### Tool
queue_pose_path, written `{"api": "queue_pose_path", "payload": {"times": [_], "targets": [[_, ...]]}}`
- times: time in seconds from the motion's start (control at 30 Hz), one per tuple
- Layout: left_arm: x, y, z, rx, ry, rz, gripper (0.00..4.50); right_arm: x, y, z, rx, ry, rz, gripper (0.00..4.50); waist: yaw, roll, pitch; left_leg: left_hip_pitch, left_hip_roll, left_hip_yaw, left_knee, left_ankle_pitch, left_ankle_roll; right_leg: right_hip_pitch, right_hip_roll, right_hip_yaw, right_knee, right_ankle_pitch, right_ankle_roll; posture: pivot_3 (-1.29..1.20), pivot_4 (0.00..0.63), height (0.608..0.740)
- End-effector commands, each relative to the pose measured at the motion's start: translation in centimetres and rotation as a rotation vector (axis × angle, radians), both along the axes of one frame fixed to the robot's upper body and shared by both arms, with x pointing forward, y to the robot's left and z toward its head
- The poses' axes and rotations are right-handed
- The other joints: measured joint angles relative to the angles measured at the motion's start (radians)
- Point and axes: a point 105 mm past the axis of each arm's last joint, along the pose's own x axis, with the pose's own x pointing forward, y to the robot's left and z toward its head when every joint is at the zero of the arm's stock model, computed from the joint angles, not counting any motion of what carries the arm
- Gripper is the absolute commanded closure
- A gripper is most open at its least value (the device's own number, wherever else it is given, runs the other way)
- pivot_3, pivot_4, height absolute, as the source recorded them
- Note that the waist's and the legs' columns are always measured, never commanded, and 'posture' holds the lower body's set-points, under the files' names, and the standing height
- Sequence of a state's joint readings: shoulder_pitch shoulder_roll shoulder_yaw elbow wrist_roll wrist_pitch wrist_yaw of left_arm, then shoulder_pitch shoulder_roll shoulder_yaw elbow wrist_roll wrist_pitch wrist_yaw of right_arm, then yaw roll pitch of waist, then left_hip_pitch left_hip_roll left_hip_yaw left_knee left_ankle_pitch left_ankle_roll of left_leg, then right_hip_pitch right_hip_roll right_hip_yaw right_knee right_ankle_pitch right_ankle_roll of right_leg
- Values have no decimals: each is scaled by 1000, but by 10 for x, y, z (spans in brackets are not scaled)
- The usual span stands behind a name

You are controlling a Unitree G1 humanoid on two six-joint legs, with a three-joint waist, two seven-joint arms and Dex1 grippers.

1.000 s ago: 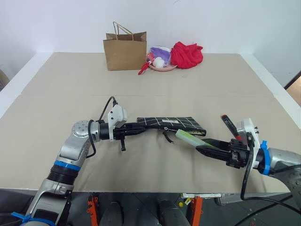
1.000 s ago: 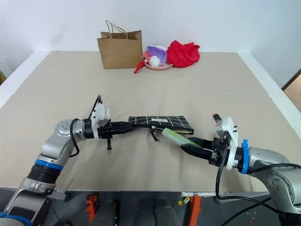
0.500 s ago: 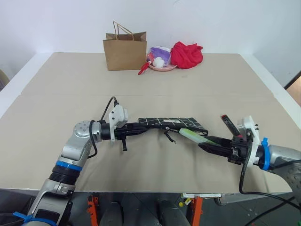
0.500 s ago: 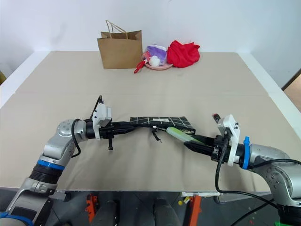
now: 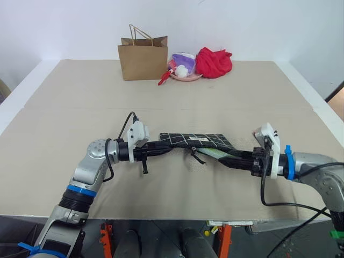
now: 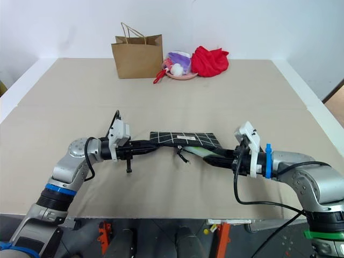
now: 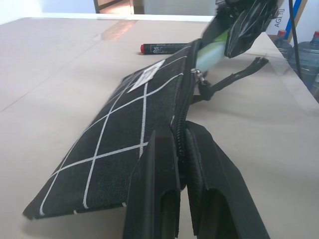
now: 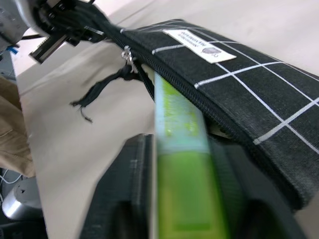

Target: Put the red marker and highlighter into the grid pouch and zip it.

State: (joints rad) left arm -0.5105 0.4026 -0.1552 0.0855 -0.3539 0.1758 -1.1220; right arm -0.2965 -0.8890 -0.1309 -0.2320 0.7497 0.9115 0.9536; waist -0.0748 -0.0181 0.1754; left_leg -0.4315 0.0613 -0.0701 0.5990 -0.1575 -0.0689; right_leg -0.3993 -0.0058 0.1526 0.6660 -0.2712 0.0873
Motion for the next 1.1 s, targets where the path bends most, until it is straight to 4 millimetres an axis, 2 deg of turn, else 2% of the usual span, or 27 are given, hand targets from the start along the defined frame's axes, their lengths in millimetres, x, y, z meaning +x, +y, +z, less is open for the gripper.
{"api": "queue_pose_path", "payload": {"times": [0.03, 0.07, 0.1, 0.2, 0.37, 0.53, 0.6, 0.63, 0.73, 1.0, 1.03, 1.07, 1.1], "targets": [[-7, -5, 11, -28, -40, -21, 4500, 5, -3, 7, -21, -70, -14, 648, 0, 0, 0, 0, 0, 0, 0, 0, 0, 0, 0, 0, 0, 0, 0, 0, 150, 740], [-7, -4, 11, -29, -39, -18, 4500, 3, -5, 8, -25, -75, -15, 273, 0, 0, 0, 0, 0, 0, 0, 0, 0, 0, 0, 0, 0, 0, 0, 0, 150, 740], [-6, -4, 11, -29, -39, -16, 4500, 0, -6, 9, -28, -81, -11, 102, 0, 0, 0, 0, 0, 0, 0, 0, 0, 0, 0, 0, 0, 0, 0, 0, 150, 740], [-5, -3, 12, -28, -38, -11, 4500, -6, -13, 14, -28, -94, -6, 102, 0, 0, 0, 0, 0, 0, 0, 0, 0, 0, 0, 0, 0, 0, 0, 0, 150, 740], [-4, 0, 11, -18, -38, -4, 4500, -13, -37, 26, -3, -119, -67, 102, 1, 0, 0, 0, 0, 0, 0, 0, 0, 0, 0, 0, 0, 0, 0, 0, 150, 740], [0, 3, 11, -10, -42, 5, 4500, 3, -96, 28, -97, -251, -386, 102, 1, 0, 0, 0, 0, 0, 1, 0, 0, 0, 0, 0, 0, 0, 0, 0, 150, 740], [0, 3, 11, -9, -44, 6, 4500, 12, -123, 17, -168, -292, -589, 102, 0, 0, 0, 0, 0, 0, 1, 0, 0, 0, 0, 0, 0, 0, 0, 0, 150, 740], [0, 3, 11, -8, -45, 6, 4500, 14, -130, 13, -187, -301, -645, 102, 0, 0, 0, 1, 0, 0, 1, 0, 0, 0, 0, 0, 0, 0, 0, 0, 150, 740], [0, 3, 11, -7, -45, 5, 4500, 16, -133, -2, -237, -320, -725, 102, 0, 1, 0, 1, 0, 0, 0, 0, 0, 0, 0, 0, 0, 0, 0, 0, 150, 740], [1, 2, 14, -1, -54, -2, 4500, 18, -131, -48, -208, -220, -828, 102, -2, 2, -1, 1, 0, 0, 1, 0, 0, 1, 0, 0, 0, 0, 0, 0, 150, 740], [1, 2, 14, -2, -54, -3, 4500, 17, -129, -53, -212, -203, -824, 316, -2, 2, -1, 1, 0, 0, 1, 0, 0, 1, 0, 0, 0, 0, 0, 0, 150, 740], [0, 1, 14, -1, -54, -4, 4500, 17, -128, -57, -218, -193, -825, 316, -2, 2, -1, 1, 0, 0, 1, 0, 0, 1, 0, 0, 0, 0, 0, 0, 150, 740], [0, 2, 14, -2, -53, -4, 4500, 14, -127, -63, -214, -160, -831, 807, -2, 2, -1, 1, 0, 0, 1, 0, 0, 2, 0, 0, 0, 0, 0, 0, 150, 740]]}}
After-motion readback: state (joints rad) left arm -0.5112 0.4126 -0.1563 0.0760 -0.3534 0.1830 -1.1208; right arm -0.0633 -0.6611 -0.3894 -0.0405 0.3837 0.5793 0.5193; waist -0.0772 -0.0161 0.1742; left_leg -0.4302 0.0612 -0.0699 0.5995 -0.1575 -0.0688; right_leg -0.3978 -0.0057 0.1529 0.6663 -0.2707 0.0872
